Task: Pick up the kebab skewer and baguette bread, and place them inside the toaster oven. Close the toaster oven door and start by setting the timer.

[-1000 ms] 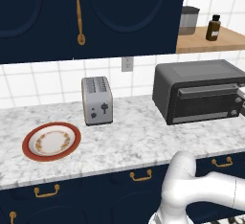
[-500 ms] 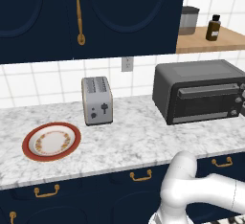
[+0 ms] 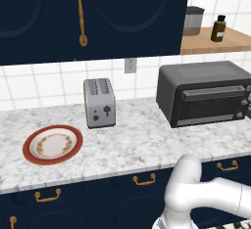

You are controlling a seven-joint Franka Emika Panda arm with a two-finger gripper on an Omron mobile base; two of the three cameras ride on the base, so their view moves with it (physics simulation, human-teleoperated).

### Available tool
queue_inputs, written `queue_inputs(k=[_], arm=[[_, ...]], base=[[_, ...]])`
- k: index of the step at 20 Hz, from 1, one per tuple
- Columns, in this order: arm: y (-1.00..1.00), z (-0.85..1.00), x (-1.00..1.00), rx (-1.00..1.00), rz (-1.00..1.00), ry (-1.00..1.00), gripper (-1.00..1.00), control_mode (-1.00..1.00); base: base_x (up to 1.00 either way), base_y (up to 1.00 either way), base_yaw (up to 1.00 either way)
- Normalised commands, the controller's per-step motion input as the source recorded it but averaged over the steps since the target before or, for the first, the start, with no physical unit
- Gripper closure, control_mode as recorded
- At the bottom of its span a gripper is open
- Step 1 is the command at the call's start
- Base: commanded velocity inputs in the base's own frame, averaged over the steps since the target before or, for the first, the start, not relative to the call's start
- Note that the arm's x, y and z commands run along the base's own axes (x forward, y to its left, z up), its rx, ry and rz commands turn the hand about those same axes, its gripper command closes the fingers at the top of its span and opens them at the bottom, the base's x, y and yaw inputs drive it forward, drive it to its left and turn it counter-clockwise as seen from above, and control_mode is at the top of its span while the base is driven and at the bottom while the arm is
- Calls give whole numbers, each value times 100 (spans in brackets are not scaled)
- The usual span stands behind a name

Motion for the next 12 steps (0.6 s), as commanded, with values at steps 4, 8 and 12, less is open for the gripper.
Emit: queue_inputs(k=[4, 8, 12], arm=[[3, -4, 20, 0, 0, 0, -100, -100], [-4, 0, 24, 0, 0, 0, -100, -100], [-8, 0, -13, 0, 0, 0, -100, -100]], base=[[0, 0, 0], [0, 0, 0], [0, 0, 0]])
